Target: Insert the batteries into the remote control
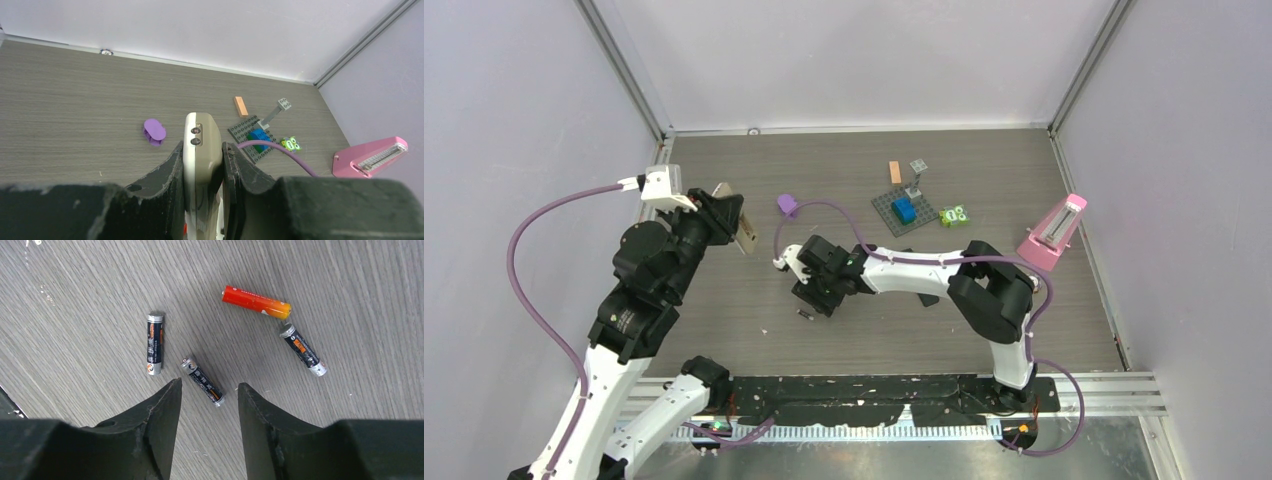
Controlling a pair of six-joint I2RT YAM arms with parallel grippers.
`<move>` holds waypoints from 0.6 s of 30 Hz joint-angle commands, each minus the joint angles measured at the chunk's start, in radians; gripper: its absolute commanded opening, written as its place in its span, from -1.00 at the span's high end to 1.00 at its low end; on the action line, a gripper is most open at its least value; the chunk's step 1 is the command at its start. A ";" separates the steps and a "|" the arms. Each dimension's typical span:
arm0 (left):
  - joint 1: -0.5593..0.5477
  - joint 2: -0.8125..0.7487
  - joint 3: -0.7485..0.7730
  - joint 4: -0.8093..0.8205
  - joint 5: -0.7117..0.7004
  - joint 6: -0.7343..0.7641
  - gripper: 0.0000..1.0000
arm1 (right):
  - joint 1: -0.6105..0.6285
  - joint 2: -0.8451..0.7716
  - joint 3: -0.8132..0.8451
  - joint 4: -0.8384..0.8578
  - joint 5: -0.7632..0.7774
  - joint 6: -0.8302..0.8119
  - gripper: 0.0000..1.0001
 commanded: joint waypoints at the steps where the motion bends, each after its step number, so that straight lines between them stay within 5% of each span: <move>1: 0.006 0.007 0.013 0.051 -0.010 0.014 1.00 | 0.011 0.019 0.038 0.010 0.023 -0.038 0.03; 9: 0.006 0.014 0.018 0.054 -0.008 0.013 1.00 | 0.022 0.033 0.029 0.039 -0.002 -0.055 0.07; 18: 0.005 0.018 0.019 0.050 -0.003 0.010 1.00 | 0.021 0.047 0.035 0.056 0.046 -0.017 0.65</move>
